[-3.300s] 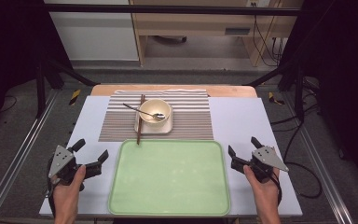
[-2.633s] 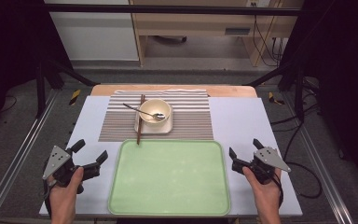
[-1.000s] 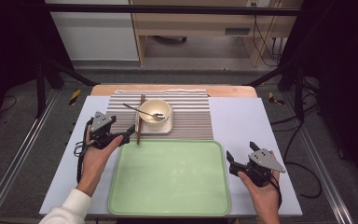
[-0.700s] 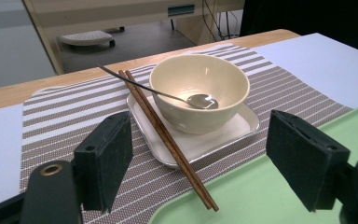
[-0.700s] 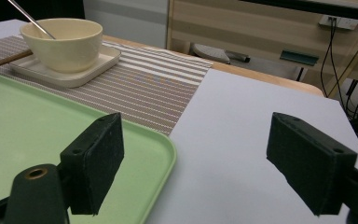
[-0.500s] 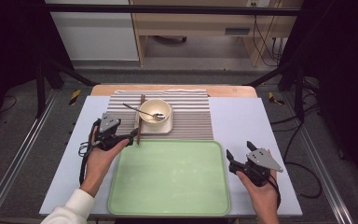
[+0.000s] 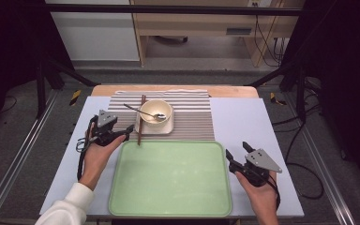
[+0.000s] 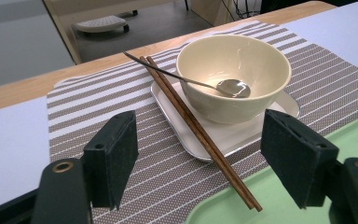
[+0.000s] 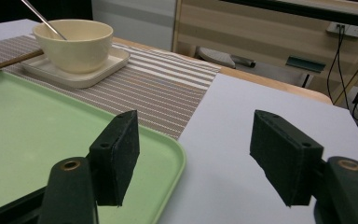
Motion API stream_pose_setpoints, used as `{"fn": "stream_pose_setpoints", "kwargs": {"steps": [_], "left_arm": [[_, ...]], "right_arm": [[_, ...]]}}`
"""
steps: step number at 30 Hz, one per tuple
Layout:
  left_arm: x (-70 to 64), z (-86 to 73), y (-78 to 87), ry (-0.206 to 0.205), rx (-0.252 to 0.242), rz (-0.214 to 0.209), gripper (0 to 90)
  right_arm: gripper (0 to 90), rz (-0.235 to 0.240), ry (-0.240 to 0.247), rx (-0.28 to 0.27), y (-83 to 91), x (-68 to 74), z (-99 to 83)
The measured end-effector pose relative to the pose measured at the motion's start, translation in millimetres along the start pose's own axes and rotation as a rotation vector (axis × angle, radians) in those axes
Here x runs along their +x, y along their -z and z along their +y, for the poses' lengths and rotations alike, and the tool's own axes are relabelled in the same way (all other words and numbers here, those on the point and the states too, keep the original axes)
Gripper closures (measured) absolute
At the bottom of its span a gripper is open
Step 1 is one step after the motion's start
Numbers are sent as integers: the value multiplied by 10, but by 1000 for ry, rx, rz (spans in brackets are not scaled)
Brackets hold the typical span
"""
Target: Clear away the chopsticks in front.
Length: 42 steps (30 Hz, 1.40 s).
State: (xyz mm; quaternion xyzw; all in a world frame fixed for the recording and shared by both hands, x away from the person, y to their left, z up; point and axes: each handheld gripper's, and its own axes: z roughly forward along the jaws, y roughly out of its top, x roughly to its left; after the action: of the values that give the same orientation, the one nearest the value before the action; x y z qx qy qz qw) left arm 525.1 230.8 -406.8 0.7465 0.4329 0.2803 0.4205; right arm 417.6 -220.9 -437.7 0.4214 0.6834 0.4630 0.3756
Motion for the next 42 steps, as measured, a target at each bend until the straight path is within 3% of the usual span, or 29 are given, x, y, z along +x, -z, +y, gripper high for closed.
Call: {"fn": "stream_pose_setpoints", "kwargs": {"steps": [3, 4, 5, 6, 7, 10, 16, 24, 34, 38, 42], "left_arm": [[-28, -19, -38, -23, 18, -5, 285], [-37, -31, -58, -38, 21, 0, 284], [-37, -31, -58, -38, 21, 0, 297], [-26, -34, -69, -28, 17, 4, 307], [-17, -34, -72, -23, 12, 1, 307], [14, -48, -86, -26, 18, 12, 316], [52, -65, -139, 29, 24, 21, 377], [33, -80, -257, 41, 62, 28, 471], [-21, -100, -539, 72, 106, 49, 634], [-67, -58, -644, 62, 136, 58, 672], [-93, -40, -715, 78, 147, 60, 709]], "right_arm": [[293, 6, 2, 2, 6, 3, 1], [235, 4, -1, 7, 6, 1, -2], [235, 4, -1, 7, 6, 1, -2], [146, -2, -9, 11, -6, -12, -5], [113, -1, -17, 12, -12, -18, -6], [85, 15, -27, 20, -27, -33, -20], [103, 4, -20, 24, -35, -25, -19], [128, 0, -19, 30, -39, -31, -21], [142, -8, -20, 28, -31, -39, -20], [146, -9, -26, 26, -18, -58, -20], [147, -10, -32, 32, -21, -67, -23]]}}
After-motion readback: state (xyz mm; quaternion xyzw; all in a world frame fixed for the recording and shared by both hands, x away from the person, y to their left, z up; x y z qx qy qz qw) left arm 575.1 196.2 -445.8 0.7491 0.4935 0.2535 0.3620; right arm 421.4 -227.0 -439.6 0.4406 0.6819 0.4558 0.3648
